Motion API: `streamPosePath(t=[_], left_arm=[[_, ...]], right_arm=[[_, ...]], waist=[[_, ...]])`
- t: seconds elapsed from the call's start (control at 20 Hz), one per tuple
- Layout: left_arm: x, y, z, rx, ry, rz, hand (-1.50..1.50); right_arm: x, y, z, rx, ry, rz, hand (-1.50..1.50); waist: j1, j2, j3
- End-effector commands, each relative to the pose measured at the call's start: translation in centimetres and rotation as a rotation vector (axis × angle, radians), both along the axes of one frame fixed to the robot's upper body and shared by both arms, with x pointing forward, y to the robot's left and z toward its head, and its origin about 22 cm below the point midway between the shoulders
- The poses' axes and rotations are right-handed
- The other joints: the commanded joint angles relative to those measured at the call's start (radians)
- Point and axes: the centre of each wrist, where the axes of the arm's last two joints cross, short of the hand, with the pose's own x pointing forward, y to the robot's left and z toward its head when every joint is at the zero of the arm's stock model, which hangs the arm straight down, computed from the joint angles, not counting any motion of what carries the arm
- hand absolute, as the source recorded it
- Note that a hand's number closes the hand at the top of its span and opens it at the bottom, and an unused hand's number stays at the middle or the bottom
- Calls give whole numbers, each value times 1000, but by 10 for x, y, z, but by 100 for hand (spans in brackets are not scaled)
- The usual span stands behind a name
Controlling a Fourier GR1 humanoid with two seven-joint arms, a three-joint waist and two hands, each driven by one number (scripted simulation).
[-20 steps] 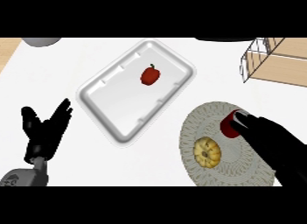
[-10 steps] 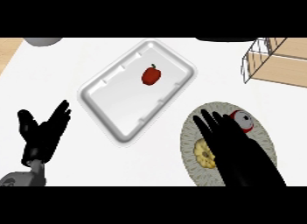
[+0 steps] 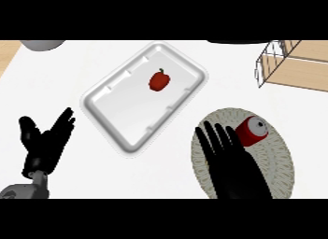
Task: Pick the squash from the placemat and place it in the tiered shelf
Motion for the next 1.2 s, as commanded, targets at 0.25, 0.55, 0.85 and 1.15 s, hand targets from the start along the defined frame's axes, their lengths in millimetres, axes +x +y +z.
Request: streamPosePath(t=[0.25, 0.55, 0.85, 1.15], left_arm=[[-1, -5, -24, -14, 39, 10, 0], [-8, -2, -14, -19, 20, 12, 0], [-8, -10, -11, -18, 34, 8, 0], [-7, 6, -17, -19, 33, 20, 0]], right_arm=[[-3, -1, -45, -89, -30, -106, -150], [-7, 9, -46, -114, -33, -130, -150], [34, 7, -50, -166, -65, -159, -150], [24, -9, -70, -173, -106, -153, -150]], waist=[[-6, 6, -4], [-3, 4, -4], [2, 5, -4], [-3, 5, -4]])
